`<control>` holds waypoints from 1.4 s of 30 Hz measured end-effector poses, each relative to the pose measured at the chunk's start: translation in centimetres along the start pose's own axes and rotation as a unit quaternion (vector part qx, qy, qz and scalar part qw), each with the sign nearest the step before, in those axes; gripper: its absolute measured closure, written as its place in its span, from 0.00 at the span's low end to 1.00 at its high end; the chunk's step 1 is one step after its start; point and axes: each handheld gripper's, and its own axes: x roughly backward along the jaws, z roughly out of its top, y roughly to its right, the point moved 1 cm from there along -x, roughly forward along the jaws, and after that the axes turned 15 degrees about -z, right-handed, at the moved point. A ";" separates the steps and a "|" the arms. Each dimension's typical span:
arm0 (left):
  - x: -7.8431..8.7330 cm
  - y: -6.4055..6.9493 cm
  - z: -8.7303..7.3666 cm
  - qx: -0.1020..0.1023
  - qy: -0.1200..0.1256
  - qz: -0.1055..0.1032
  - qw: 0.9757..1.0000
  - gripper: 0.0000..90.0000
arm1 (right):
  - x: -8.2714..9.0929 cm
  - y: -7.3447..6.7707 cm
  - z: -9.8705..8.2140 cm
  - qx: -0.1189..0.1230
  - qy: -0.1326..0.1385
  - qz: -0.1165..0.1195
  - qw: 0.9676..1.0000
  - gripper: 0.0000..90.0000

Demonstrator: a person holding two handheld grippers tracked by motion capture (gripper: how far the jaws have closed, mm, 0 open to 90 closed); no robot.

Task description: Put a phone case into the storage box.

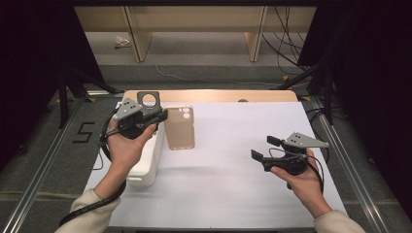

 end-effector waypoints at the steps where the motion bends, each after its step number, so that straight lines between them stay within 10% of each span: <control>1: 0.0 -0.1 0.0 0.001 0.000 0.001 1.000 0.93 | 0.0 0.0 0.0 0.000 0.000 -0.001 1.000 0.20; 42: 2.1 -9.1 4.4 -0.007 -0.003 0.065 0.998 0.93 | -0.1 0.2 -0.2 -0.008 -0.002 -0.003 1.000 0.20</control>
